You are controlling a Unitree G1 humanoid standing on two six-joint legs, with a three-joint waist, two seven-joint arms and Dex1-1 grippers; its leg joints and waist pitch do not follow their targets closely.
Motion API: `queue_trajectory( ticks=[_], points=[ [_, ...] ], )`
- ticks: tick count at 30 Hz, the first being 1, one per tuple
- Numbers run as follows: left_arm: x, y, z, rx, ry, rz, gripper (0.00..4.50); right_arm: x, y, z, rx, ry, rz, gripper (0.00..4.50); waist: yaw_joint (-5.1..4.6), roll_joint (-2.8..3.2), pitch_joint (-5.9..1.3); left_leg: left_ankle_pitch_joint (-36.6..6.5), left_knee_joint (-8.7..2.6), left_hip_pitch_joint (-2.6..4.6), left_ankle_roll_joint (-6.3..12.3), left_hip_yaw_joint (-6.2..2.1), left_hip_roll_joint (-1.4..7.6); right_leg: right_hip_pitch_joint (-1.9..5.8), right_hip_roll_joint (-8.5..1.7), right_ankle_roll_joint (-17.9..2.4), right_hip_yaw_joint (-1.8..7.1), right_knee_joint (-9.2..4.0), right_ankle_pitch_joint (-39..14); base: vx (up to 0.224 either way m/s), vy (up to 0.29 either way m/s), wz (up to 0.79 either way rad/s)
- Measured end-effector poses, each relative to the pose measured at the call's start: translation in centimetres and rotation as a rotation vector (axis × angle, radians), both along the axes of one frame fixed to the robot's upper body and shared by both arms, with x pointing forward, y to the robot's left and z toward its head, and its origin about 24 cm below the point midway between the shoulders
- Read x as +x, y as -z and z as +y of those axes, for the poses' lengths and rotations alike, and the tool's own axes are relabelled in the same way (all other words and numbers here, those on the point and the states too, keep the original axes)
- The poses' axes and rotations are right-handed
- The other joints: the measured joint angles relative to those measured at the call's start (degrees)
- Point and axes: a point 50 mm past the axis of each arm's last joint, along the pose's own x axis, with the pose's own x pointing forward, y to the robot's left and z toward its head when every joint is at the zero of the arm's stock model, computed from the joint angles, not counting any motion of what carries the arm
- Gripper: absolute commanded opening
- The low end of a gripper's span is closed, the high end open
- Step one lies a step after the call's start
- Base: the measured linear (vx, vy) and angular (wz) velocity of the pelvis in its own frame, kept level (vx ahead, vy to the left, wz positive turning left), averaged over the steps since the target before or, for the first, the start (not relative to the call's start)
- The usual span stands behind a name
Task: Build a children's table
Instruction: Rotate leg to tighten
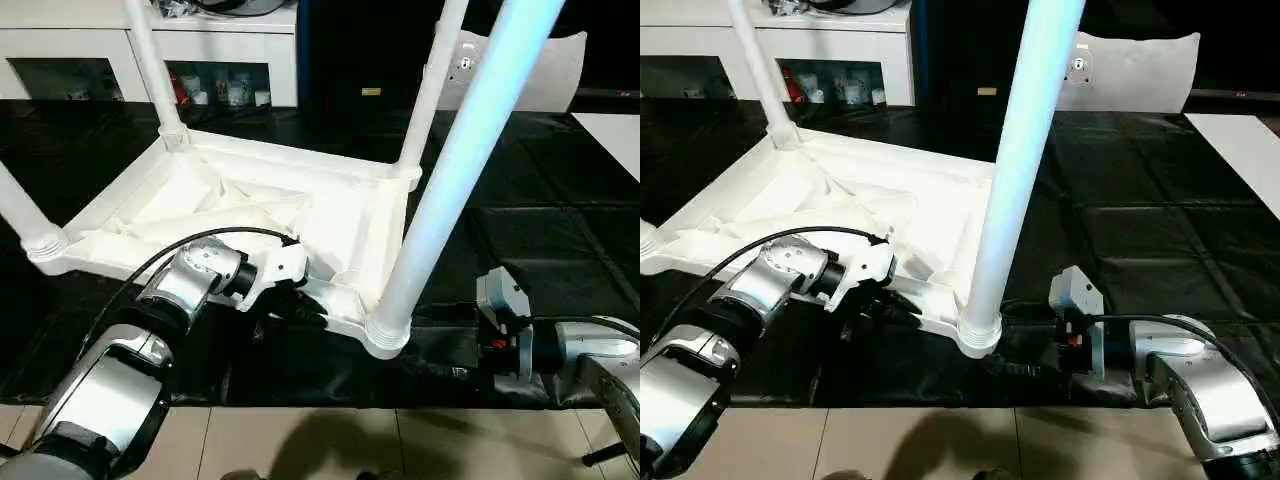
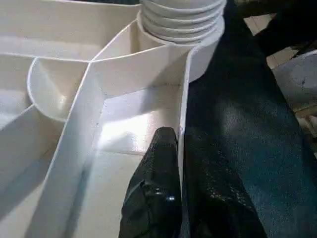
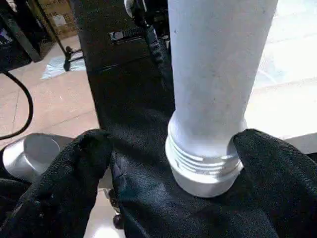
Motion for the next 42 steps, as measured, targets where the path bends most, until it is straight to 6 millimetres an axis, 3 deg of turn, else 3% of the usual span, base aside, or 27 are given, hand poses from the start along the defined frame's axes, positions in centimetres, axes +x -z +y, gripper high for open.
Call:
queue_trajectory(
  ticks=[8, 15, 28, 29, 33, 34, 42],
  points=[
    [0.4, 0.2, -0.7, 0.004, -0.082, -0.064, 0.02, 0.4, 0.0, -0.2, -0.026, 0.039, -0.048, 4.5, -0.2, 0.13, -0.12, 0.05, 0.01, 0.19, -0.05, 0.01, -0.01, 0.22, 0.0, 0.12, -0.01, -0.13, 0.11, 0.0, 0.0, 0.0],
    [1.0, 0.5, -1.3, -0.024, -0.249, -0.081, 0.02, 1.2, 0.1, 0.0, -0.03, 0.082, -0.088, 4.5, -1.77, 0.16, -0.18, 0.1, 0.01, 0.15, 0.06, 0.04, -0.02, 0.28, 0.0, 0.15, -0.02, -0.35, 0.17, 0.0, 0.0, 0.0],
    [-0.8, 0.5, -0.7, -0.039, -0.119, -0.181, 0.02, 3.1, -0.6, 0.1, -0.065, 0.07, -0.206, 4.5, -1.8, 0.38, -0.45, 0.08, -0.3, 0.06, 0.07, 0.03, 0.0, 0.1, 0.01, 0.18, -0.07, -0.34, 0.15, 0.0, 0.0, 0.0],
    [-0.9, 0.5, -0.6, -0.04, -0.107, -0.18, 0.0, 3.3, -0.5, 0.2, -0.064, 0.062, -0.204, 4.21, -1.71, 0.38, -0.44, 0.08, -0.3, 0.06, 0.07, 0.03, 0.0, 0.1, 0.01, 0.17, -0.07, -0.33, 0.15, 0.0, 0.0, 0.0],
    [-1.9, 0.5, -0.7, -0.05, -0.033, -0.16, 0.0, 3.8, -0.4, 0.4, -0.046, 0.013, -0.184, 4.02, -1.52, 0.35, -0.44, 0.09, -0.29, 0.04, 0.07, 0.03, 0.01, 0.07, 0.01, 0.14, -0.07, -0.3, 0.16, 0.0, 0.0, 0.0],
    [-2.2, 0.6, -0.7, -0.045, -0.006, -0.151, 0.0, 3.9, -0.4, 0.5, -0.034, -0.013, -0.165, 3.76, -1.45, 0.27, -0.41, 0.09, -0.3, 0.04, 0.07, 0.03, 0.01, 0.07, 0.0, 0.13, -0.06, -0.28, 0.16, 0.0, 0.0, 0.0],
    [-2.9, 0.6, -0.9, -0.039, 0.054, -0.139, 0.0, 4.4, -0.2, 1.5, 0.01, -0.139, -0.08, 3.28, -0.57, 0.01, -0.43, 0.11, -0.25, 0.04, 0.06, 0.07, 0.02, 0.08, -0.03, 0.1, -0.06, -0.26, 0.18, 0.0, 0.0, 0.0]
  ],
)
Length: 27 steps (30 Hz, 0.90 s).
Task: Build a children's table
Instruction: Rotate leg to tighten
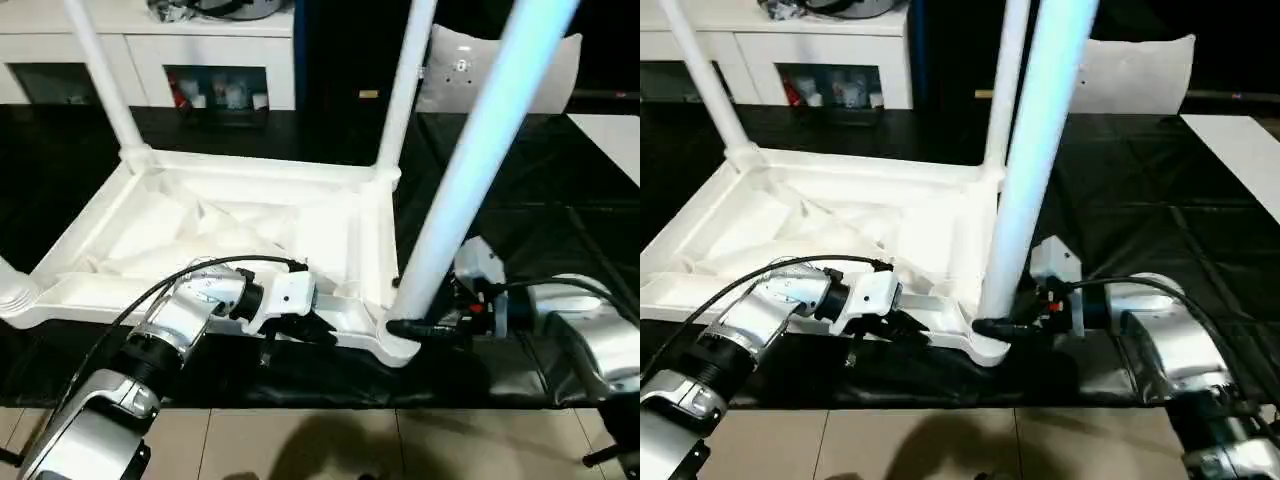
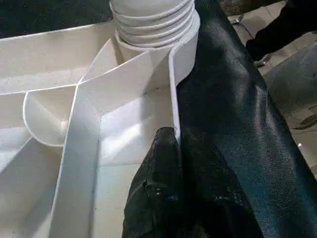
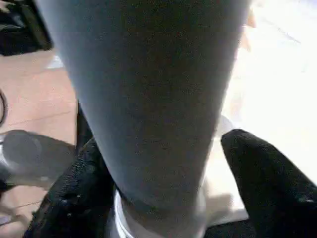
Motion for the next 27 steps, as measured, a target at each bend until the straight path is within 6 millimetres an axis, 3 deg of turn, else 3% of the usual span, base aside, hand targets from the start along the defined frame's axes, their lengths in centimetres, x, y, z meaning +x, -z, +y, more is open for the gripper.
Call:
queue_trajectory(
  ticks=[6, 13, 18, 22, 27],
  points=[
    [0.0, -0.1, -0.1, 0.0, 0.001, 0.008, 0.0, -0.1, 0.6, 0.1, 0.001, -0.042, 0.057, 2.82, 0.59, -0.01, -0.01, -0.01, -0.01, -0.01, 0.01, 0.02, 0.02, -0.02, 0.0, -0.12, 0.0, 0.01, 0.07, 0.0, 0.0, 0.0],
    [0.0, -0.2, 0.0, -0.004, -0.013, 0.027, 0.0, -0.2, 0.7, 0.2, 0.005, -0.053, 0.067, 2.16, 0.62, -0.01, -0.01, -0.01, -0.01, 0.0, 0.0, 0.04, 0.03, -0.02, 0.0, -0.08, 0.0, 0.01, 0.04, 0.0, 0.0, 0.0],
    [0.0, -0.3, 0.2, -0.005, -0.029, 0.049, 0.0, -0.4, 0.8, 0.4, 0.033, -0.027, 0.069, 2.06, 0.46, -0.02, -0.01, -0.01, -0.01, 0.0, 0.0, 0.05, 0.05, -0.04, 0.01, -0.04, 0.0, 0.02, 0.02, 0.0, 0.0, 0.0],
    [0.1, -0.2, 0.3, -0.011, -0.094, 0.089, 0.0, -0.5, 1.1, 1.3, 0.053, 0.061, 0.066, 2.04, -0.07, 0.01, -0.03, 0.05, -0.01, 0.07, -0.09, 0.07, 0.07, -0.04, 0.04, -0.02, 0.0, 0.07, 0.01, 0.0, 0.0, 0.0],
    [0.7, 0.0, 0.8, -0.005, -0.257, 0.113, 0.0, 0.7, 1.6, 3.1, 0.062, 0.266, 0.028, 2.01, -2.22, 0.02, -0.08, 0.22, 0.0, 0.14, -0.26, 0.07, 0.07, 0.0, 0.04, -0.07, 0.0, 0.0, 0.06, 0.0, 0.0, 0.0]
  ],
)
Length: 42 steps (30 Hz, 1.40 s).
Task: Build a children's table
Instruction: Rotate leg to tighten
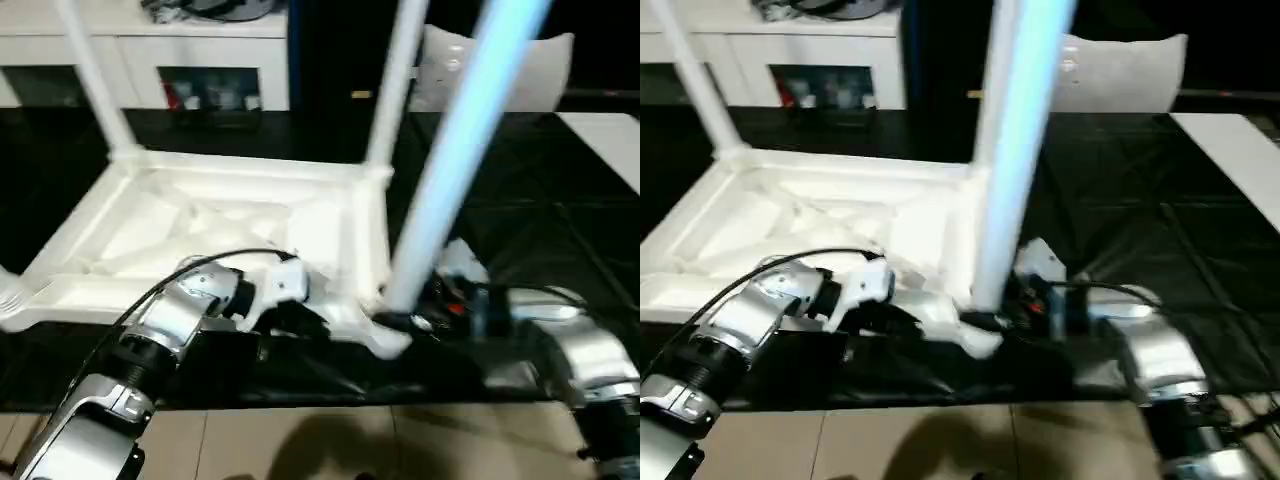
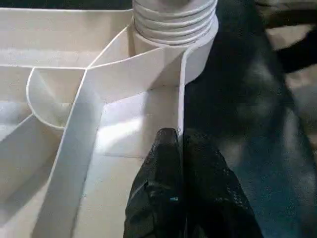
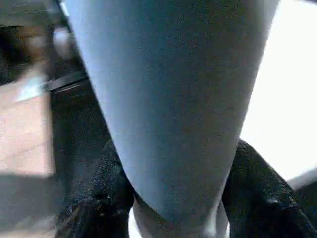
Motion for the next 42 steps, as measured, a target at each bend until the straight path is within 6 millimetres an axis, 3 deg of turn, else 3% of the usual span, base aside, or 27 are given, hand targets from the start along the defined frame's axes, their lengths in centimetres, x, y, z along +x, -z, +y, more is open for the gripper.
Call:
queue_trajectory(
  ticks=[4, 9, 10, 17, 24, 29, 31, 34, 42],
  points=[
    [0.9, 0.2, -1.5, -0.018, -0.177, -0.01, 0.0, 2.1, 0.1, 0.8, 0.006, 0.269, 0.002, 1.99, -1.28, 0.0, -0.01, -0.12, 0.05, -0.02, -0.21, 0.02, -0.04, 0.04, -0.01, 0.0, 0.02, -0.09, 0.0, 0.0, 0.0, 0.0],
    [2.1, 0.0, -4.2, -0.02, -0.35, -0.036, 0.0, 4.5, -0.1, 1.5, 0.007, 0.555, 0.004, 1.99, -1.36, -0.02, -0.01, -0.09, 0.05, -0.1, -0.2, -0.02, -0.04, 0.0, -0.01, -0.01, 0.02, -0.03, 0.04, 0.0, 0.0, 0.0],
    [2.3, -0.1, -4.8, -0.014, -0.362, -0.054, 0.0, 4.8, -0.1, 1.4, -0.001, 0.586, -0.004, 2.55, -1.16, -0.01, -0.01, 0.05, 0.03, -0.13, 0.09, -0.03, -0.05, 0.0, -0.01, -0.01, 0.02, -0.05, 0.05, 0.0, 0.0, 0.0],
    [2.4, -0.3, -5.3, 0.003, -0.356, -0.099, 0.0, 4.5, 0.0, 1.3, 0.02, 0.604, -0.035, 3.19, -0.32, 0.02, -0.03, 0.01, -0.29, -0.12, 0.15, -0.03, -0.05, -0.08, 0.0, -0.31, 0.01, -0.08, 0.22, 0.0, 0.0, 0.0],
    [2.4, -0.3, -4.3, 0.021, -0.276, -0.151, 0.0, 3.0, -0.1, -0.6, 0.032, 0.466, -0.086, 3.8, -0.07, 0.23, 0.03, 0.02, -0.34, -0.14, 0.16, -0.03, -0.06, -0.09, 0.01, -0.29, 0.0, -0.13, 0.21, 0.0, 0.0, 0.0],
    [2.4, -0.3, -2.5, 0.042, -0.196, -0.175, 0.0, 1.9, -1.0, -2.0, 0.015, 0.293, -0.109, 4.13, -0.16, 0.23, 0.03, 0.04, -0.32, -0.12, 0.15, -0.04, -0.05, -0.09, 0.02, -0.05, -0.01, -0.11, 0.07, 0.0, 0.0, 0.0],
    [2.1, -0.3, -1.8, 0.042, -0.133, -0.173, 0.0, 1.3, -1.4, -2.8, -0.021, 0.197, -0.111, 4.46, 0.11, 0.23, 0.03, 0.04, -0.32, -0.14, 0.15, -0.04, -0.05, -0.08, 0.02, -0.04, 0.0, -0.15, 0.06, 0.0, 0.0, 0.0],
    [1.8, -0.4, -0.9, 0.057, -0.054, -0.167, 0.0, 0.6, -1.8, -3.6, -0.056, 0.08, -0.115, 4.46, 0.57, 0.23, 0.03, 0.02, -0.33, -0.15, 0.17, -0.04, -0.05, -0.08, 0.01, 0.0, 0.0, -0.16, 0.03, 0.0, 0.0, 0.0],
    [0.8, -0.6, -0.1, 0.074, 0.149, -0.144, 0.0, -0.5, -2.5, -4.1, -0.042, -0.181, -0.056, 3.81, 2.23, 0.19, 0.04, 0.01, -0.32, -0.15, 0.19, -0.02, -0.05, -0.08, -0.01, -0.02, 0.0, -0.14, 0.04, 0.0, 0.0, 0.0]
  ],
)
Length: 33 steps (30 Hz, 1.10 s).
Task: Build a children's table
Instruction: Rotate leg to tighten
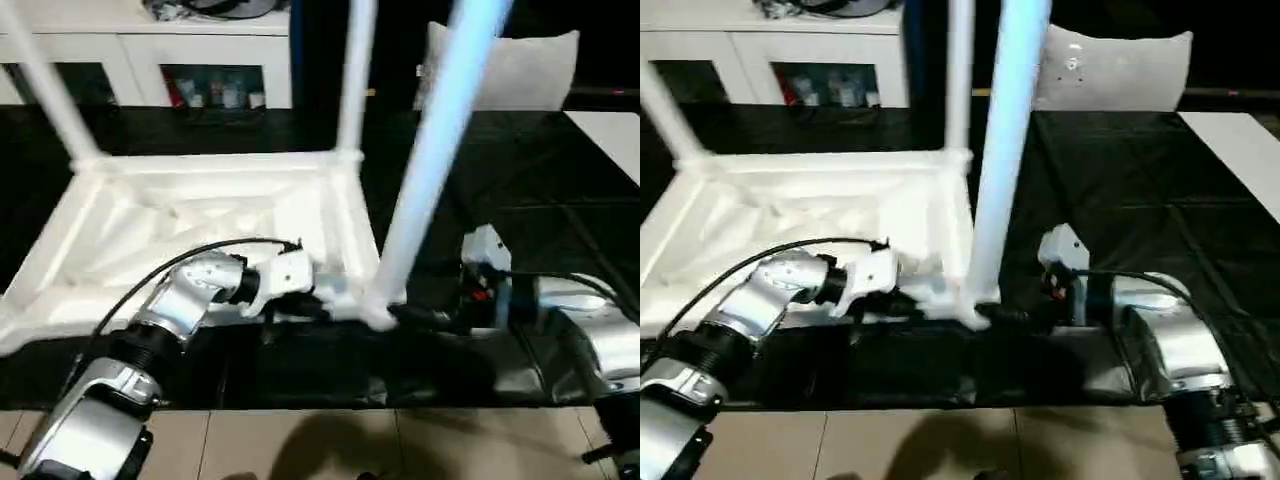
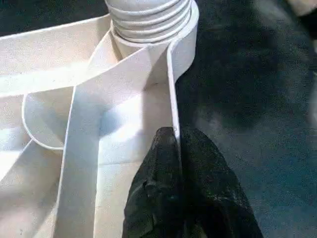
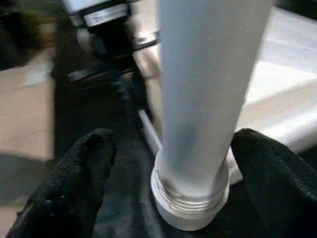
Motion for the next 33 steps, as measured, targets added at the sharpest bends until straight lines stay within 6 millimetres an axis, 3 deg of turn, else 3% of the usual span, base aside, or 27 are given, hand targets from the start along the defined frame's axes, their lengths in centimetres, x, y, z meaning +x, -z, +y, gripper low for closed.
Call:
queue_trajectory(
  ticks=[5, 22, 27, 33],
  points=[
    [-0.5, -0.1, -0.1, 0.013, 0.087, 0.026, 0.0, -0.2, 0.3, 0.6, -0.011, -0.092, 0.038, 3.46, 0.96, -0.09, 0.02, 0.01, 0.0, 0.02, -0.01, 0.03, 0.01, 0.0, 0.0, 0.03, 0.0, 0.03, -0.02, 0.0, 0.0, 0.0],
    [-1.0, -0.3, 0.1, 0.02, 0.16, 0.055, 0.0, -0.6, 0.8, 1.0, -0.005, -0.178, 0.088, 2.08, 1.18, -0.12, 0.03, 0.01, 0.0, 0.0, -0.01, 0.05, 0.01, -0.01, -0.02, 0.05, 0.01, 0.02, -0.03, 0.0, 0.0, 0.0],
    [-0.9, -0.3, 0.1, 0.009, 0.143, 0.075, 0.0, -0.7, 0.8, 1.1, 0.006, -0.158, 0.102, 1.93, 1.2, -0.12, 0.03, 0.01, 0.0, 0.0, -0.01, 0.06, 0.01, -0.01, -0.02, 0.06, 0.01, 0.02, -0.04, 0.0, 0.0, 0.0],
    [-0.4, -0.1, 0.4, -0.006, 0.023, 0.118, 0.0, -0.3, 1.0, 2.1, 0.03, -0.028, 0.111, 1.91, 0.46, -0.11, 0.03, 0.19, 0.0, 0.13, -0.22, 0.06, 0.02, 0.01, -0.01, 0.03, 0.0, 0.11, -0.01, 0.0, 0.0, 0.0]
  ],
)
